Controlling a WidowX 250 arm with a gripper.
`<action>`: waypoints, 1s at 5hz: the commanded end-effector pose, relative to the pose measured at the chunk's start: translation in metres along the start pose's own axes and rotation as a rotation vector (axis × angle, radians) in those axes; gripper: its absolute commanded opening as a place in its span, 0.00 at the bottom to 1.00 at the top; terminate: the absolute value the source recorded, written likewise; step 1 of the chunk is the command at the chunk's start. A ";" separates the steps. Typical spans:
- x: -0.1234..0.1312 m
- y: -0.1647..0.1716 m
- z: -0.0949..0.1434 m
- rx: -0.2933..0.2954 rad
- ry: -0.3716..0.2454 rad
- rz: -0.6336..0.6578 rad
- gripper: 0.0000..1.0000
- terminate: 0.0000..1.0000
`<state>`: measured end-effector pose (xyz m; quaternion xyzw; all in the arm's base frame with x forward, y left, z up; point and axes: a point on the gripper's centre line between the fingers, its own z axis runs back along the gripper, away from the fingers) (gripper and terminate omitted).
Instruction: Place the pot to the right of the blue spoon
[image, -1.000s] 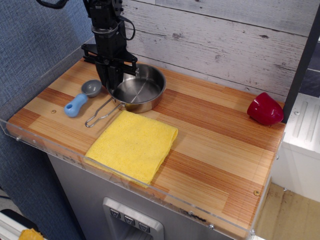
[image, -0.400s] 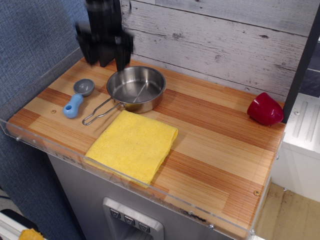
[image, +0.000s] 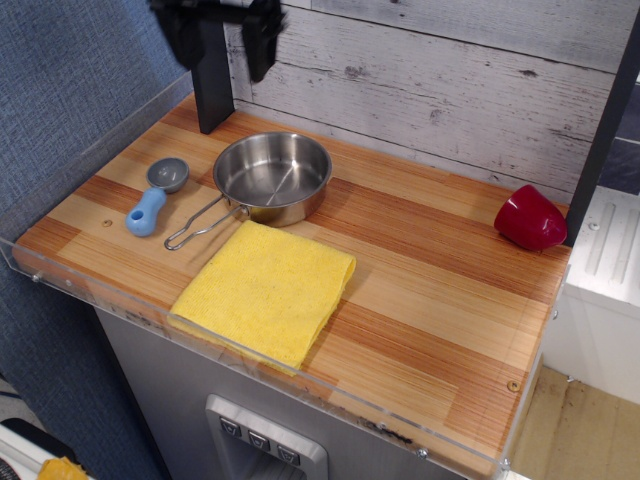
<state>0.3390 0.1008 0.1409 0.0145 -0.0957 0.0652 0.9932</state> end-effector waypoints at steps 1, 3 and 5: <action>-0.002 -0.060 0.014 -0.051 -0.010 -0.152 1.00 0.00; -0.008 -0.078 0.014 -0.056 -0.026 -0.223 1.00 0.00; -0.008 -0.078 0.014 -0.056 -0.026 -0.223 1.00 1.00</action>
